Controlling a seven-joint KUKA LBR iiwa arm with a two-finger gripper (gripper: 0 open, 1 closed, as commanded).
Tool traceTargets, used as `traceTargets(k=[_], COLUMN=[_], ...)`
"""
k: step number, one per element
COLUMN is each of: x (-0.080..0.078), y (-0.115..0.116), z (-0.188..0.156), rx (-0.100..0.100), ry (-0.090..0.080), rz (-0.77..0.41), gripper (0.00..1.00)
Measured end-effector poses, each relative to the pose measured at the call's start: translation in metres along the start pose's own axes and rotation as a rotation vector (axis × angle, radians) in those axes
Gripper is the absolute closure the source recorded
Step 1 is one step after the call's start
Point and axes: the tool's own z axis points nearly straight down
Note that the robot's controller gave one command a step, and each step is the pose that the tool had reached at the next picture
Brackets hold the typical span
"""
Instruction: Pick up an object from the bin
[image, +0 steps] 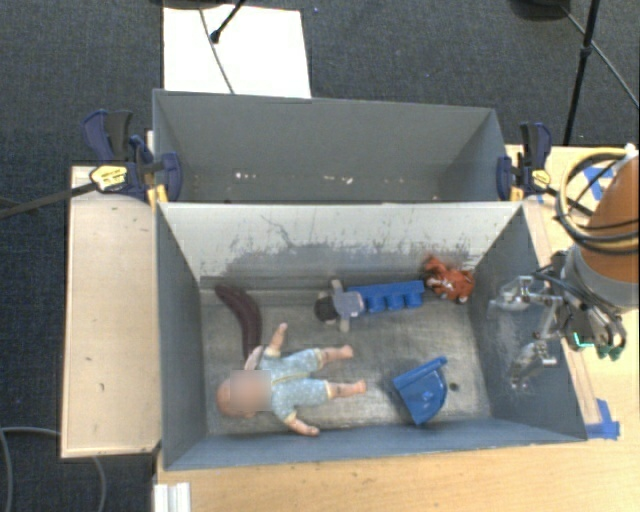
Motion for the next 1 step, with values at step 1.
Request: traceTargets(k=[1], x=[-0.0016], y=[0.0003], z=[-0.0035], rx=[0.002], ry=[-0.008], rz=[-0.003], gripper=[0.0])
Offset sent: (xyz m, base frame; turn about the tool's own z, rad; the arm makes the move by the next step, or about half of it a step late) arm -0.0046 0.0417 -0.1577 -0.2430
